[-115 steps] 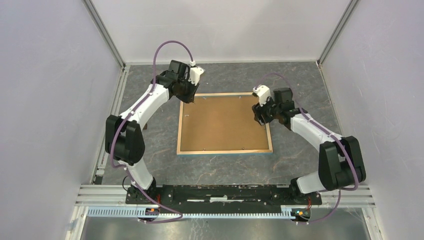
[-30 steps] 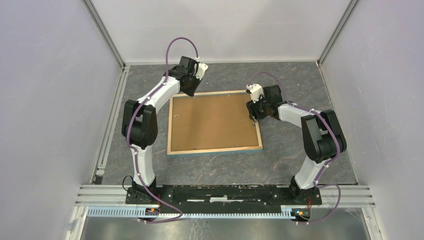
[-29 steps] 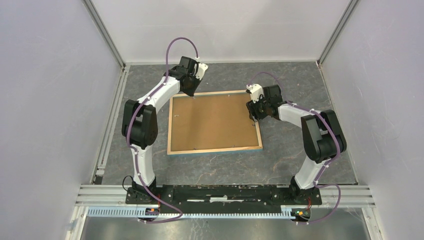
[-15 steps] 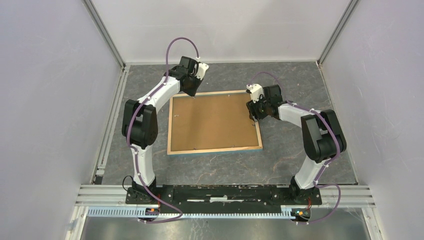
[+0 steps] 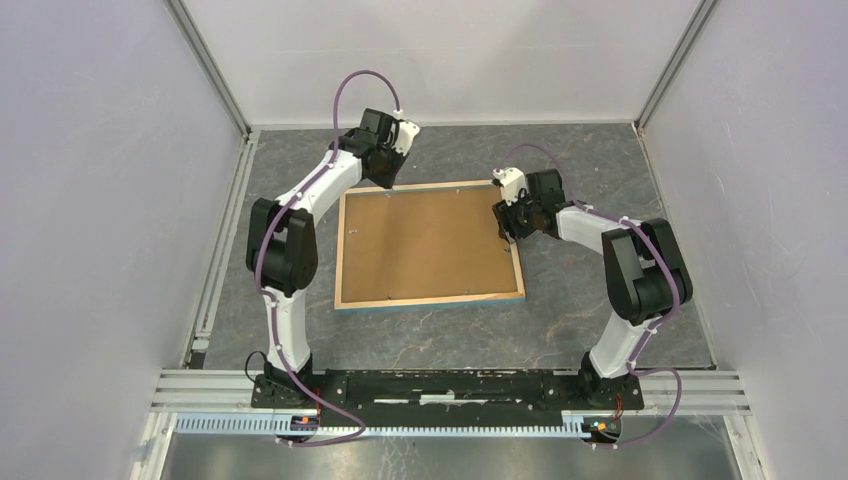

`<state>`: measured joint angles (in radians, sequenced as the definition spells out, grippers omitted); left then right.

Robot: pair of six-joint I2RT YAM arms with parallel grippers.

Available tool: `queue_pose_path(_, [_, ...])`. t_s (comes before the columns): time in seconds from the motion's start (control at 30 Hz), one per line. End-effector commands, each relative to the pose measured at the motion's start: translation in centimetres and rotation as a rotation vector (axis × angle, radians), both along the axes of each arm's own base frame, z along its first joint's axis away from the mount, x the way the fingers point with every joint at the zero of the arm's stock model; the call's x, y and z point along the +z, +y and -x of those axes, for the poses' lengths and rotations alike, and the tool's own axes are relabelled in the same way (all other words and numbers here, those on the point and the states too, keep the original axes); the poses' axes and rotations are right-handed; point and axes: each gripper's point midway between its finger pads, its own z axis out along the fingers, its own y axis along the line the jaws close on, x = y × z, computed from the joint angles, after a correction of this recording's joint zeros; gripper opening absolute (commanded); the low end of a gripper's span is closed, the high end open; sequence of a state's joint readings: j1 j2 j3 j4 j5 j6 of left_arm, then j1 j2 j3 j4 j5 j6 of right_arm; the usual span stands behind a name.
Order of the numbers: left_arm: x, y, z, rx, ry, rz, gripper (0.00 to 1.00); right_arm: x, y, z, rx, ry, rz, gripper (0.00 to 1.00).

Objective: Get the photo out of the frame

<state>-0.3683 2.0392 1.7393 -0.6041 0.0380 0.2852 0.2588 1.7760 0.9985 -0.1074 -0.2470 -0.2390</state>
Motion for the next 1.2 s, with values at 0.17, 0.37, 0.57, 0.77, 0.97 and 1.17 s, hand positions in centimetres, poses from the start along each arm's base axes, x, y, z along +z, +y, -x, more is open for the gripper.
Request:
queue_pose_path(0.17, [-0.1, 0.3, -0.7, 0.013, -0.014, -0.029, 0.02, -2.8, -1.4, 1.4, -0.019, 0.095, 0.068, 0.57])
queue_pose_path(0.37, [-0.3, 1.1, -0.4, 0.018, -0.008, -0.047, 0.02, -2.7, -1.6, 1.4, -0.024, 0.093, 0.07, 0.57])
queue_pose_path(0.57, [-0.2, -0.2, 1.2, -0.041, 0.019, 0.002, 0.02, -2.8, -1.6, 1.4, -0.024, 0.097, 0.071, 0.57])
queue_pose_path(0.77, [-0.3, -0.4, 1.7, -0.054, 0.023, 0.0, 0.02, -2.8, -1.6, 1.4, -0.023, 0.099, 0.069, 0.57])
queue_pose_path(0.97, [-0.5, 0.2, 0.8, -0.019, 0.004, -0.025, 0.02, -2.9, -1.6, 1.4, -0.024, 0.101, 0.07, 0.57])
queue_pose_path(1.17, [-0.5, 1.9, -0.3, 0.042, -0.02, -0.082, 0.02, -2.9, -1.8, 1.4, -0.029, 0.102, 0.073, 0.57])
